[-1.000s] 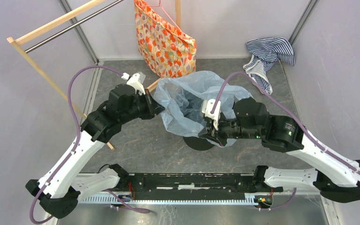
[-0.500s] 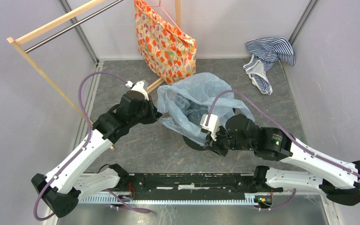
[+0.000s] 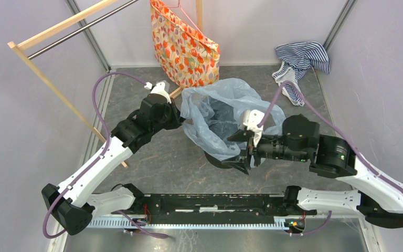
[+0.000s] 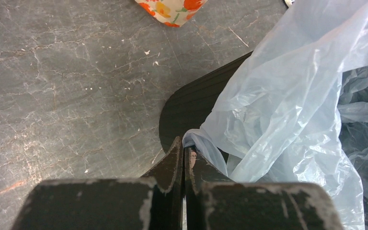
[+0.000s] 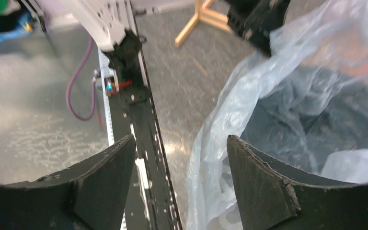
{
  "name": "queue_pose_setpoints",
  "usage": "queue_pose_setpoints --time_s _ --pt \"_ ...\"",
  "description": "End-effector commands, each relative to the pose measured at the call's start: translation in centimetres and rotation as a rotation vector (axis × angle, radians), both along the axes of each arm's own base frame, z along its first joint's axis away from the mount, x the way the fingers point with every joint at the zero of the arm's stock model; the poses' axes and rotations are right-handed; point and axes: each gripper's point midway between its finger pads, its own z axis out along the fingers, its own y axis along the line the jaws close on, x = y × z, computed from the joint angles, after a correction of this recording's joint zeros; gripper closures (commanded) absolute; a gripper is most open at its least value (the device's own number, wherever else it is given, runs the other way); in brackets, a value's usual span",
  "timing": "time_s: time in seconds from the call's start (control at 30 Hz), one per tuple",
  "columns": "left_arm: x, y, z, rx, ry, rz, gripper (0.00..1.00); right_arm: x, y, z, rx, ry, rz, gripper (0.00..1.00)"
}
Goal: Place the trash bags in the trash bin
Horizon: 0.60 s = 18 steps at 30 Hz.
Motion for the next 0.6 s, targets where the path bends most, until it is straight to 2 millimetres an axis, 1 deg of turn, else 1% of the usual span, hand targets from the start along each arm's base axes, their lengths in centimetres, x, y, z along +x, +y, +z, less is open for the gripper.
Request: queue_pose_setpoints --time_s 0.0,0.03,0.1,0.2,0.3,0.37,0.43,0.5,0.57 --pt "1.3 -0.3 3.0 -0.019 -0.092 0.010 0.98 0.2 0.6 6.9 0.187 -0.074 -0.004 0.22" --pt "1.4 -0.3 3.0 -0.017 -0.093 0.010 0.98 0.5 0.6 7.7 0.203 -0.086 -0.016 0.22" --pt "1.5 -0.3 3.1 -0.014 -0.098 0.011 0.98 1.9 0.3 9.8 0.239 -0.113 -0.097 0.22" --pt "1.6 -0.3 3.2 -0.008 -0.101 0.010 0.98 4.1 -0.8 13.5 0.284 -0.175 -0.232 0.20" --pt "1.7 -0.2 3.3 0.000 -0.107 0.011 0.98 6.2 -1.7 15.3 0.268 -0.237 -0.341 0.20" --pt "1.7 -0.2 3.3 0.002 -0.109 0.010 0.98 7.8 -2.3 15.3 0.219 -0.276 -0.430 0.22" --pt "1.7 -0.2 3.3 0.001 -0.110 0.010 0.98 9.9 -3.4 14.4 0.140 -0.312 -0.551 0.22" --pt "1.7 -0.1 3.3 0.003 -0.111 0.011 0.98 10.9 -3.7 13.3 0.073 -0.339 -0.599 0.23" --pt "1.7 -0.1 3.4 0.005 -0.113 0.008 0.98 11.2 -3.6 12.3 0.028 -0.348 -0.599 0.23"
